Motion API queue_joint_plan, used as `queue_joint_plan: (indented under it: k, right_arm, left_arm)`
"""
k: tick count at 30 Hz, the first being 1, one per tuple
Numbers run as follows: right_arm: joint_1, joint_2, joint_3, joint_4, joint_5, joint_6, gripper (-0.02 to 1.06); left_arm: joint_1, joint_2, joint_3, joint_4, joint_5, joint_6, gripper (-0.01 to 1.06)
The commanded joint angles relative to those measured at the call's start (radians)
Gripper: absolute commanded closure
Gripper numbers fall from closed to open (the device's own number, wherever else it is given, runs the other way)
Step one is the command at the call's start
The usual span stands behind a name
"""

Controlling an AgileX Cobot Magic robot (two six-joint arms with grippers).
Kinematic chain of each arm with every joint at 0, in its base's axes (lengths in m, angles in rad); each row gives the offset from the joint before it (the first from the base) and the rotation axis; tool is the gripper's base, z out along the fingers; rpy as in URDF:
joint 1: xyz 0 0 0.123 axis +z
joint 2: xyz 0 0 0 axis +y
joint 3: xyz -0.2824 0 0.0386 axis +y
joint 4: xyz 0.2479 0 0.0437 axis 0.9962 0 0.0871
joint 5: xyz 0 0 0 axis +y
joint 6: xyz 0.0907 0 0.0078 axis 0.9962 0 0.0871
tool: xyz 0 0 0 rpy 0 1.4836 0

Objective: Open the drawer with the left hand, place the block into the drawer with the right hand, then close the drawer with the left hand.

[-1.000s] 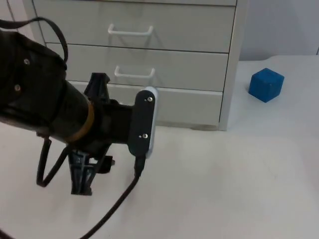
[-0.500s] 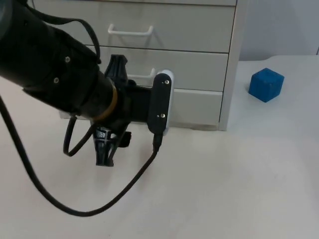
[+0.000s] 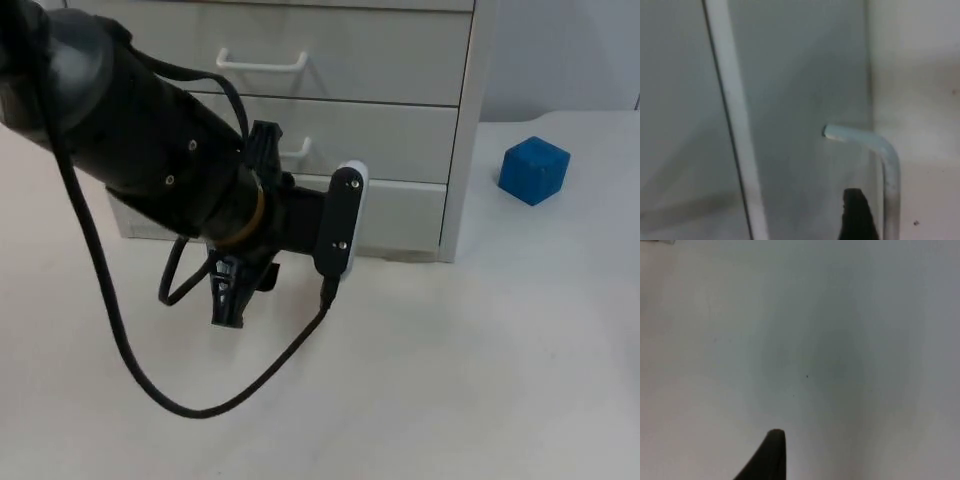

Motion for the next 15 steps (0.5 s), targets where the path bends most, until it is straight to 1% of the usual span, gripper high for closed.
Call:
queue_joint_plan:
  k: [1, 2, 3, 4, 5, 9, 12, 13, 14, 15]
  right_arm:
    - [-0.005, -0.001, 0.002, -0.004, 0.000, 0.004, 0.00]
    - [-0.005, -0.001, 0.002, -0.004, 0.000, 0.004, 0.00]
    - [-0.005, -0.001, 0.002, -0.004, 0.000, 0.004, 0.00]
    - [-0.005, -0.001, 0.002, -0.004, 0.000, 0.004, 0.00]
    - [-0.005, -0.001, 0.002, -0.004, 0.000, 0.004, 0.00]
    - [-0.005, -0.001, 0.002, -0.004, -0.002, 0.004, 0.00]
    - [-0.005, -0.001, 0.002, -0.004, -0.004, 0.004, 0.00]
    - [-0.005, -0.001, 0.002, -0.004, -0.004, 0.004, 0.00]
    - [-0.005, -0.001, 0.002, -0.004, -0.004, 0.004, 0.00]
    - [-0.005, -0.001, 0.002, -0.004, -0.004, 0.004, 0.00]
  left_arm:
    - [0.012, 0.022, -0.013, 0.000, 0.023, -0.016, 0.68]
    - [0.012, 0.022, -0.013, 0.000, 0.023, -0.016, 0.68]
    - [0.012, 0.022, -0.007, -0.019, 0.028, -0.032, 0.80]
    - [0.012, 0.022, -0.006, -0.062, 0.028, -0.037, 1.00]
    - [0.012, 0.020, 0.001, -0.096, 0.028, -0.035, 1.05]
    - [0.008, 0.017, 0.031, -0.127, 0.028, -0.035, 1.05]
    - [-0.025, -0.012, 0.092, -0.146, 0.031, -0.035, 1.05]
    - [-0.025, -0.012, 0.092, -0.146, 0.031, -0.035, 1.05]
    - [-0.056, -0.043, 0.148, -0.151, 0.029, -0.035, 1.05]
    - [-0.069, -0.055, 0.168, -0.154, 0.029, -0.035, 1.05]
